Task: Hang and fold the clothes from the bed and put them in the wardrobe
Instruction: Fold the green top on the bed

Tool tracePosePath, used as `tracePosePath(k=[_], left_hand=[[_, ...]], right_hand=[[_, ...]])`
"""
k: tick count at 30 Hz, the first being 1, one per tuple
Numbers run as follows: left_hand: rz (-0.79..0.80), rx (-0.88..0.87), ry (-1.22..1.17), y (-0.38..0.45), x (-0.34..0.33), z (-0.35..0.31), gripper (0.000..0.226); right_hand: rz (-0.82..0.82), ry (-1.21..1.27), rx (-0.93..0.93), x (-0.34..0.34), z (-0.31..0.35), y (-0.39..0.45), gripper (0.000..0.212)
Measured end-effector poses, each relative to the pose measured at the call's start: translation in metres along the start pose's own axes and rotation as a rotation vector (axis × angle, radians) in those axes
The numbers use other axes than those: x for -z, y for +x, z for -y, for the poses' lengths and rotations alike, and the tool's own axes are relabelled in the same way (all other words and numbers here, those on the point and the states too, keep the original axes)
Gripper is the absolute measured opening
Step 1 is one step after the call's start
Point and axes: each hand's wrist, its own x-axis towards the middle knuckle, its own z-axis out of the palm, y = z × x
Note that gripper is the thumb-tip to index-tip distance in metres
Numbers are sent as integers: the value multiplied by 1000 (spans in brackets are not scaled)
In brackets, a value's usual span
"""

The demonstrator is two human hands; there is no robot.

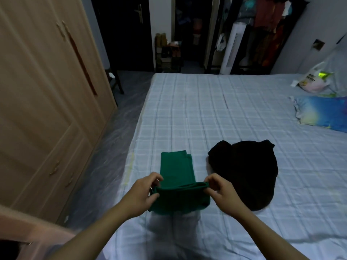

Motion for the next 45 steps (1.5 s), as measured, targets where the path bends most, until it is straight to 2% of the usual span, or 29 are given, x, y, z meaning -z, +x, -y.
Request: tracePosePath(k=[7, 15, 22, 29, 38, 40, 42, 44, 45], left_hand=[[13, 99, -89, 76, 21, 58, 40], [9, 149, -146, 154, 27, 113, 36], [49, 190, -156, 209, 2, 156, 29], [36, 223, -161, 268, -34, 209, 31], [67, 361, -188, 350, -100, 302, 30], [-4, 377, -152, 358, -113, 313, 27], [-152, 350, -29, 354, -123, 317, 25], [-259, 236, 166, 343, -133, 315, 31], [-250, 155, 270, 337, -139, 311, 39]], right_hand=[[-46, 41, -163, -24, -15, 92, 12], [-85, -14, -219, -41, -39, 171, 23], [-70, -77, -249, -50, -78, 210, 20], [-100, -92, -279, -65, -137, 263, 24], [-99, -148, -396, -105, -250, 356, 6], [-130, -193, -430, -116, -268, 364, 11], [-204, -271, -432, -124, -275, 363, 19], [-226, -379, -326, -132, -274, 353, 27], [-206, -445, -239, -137, -272, 347, 31]])
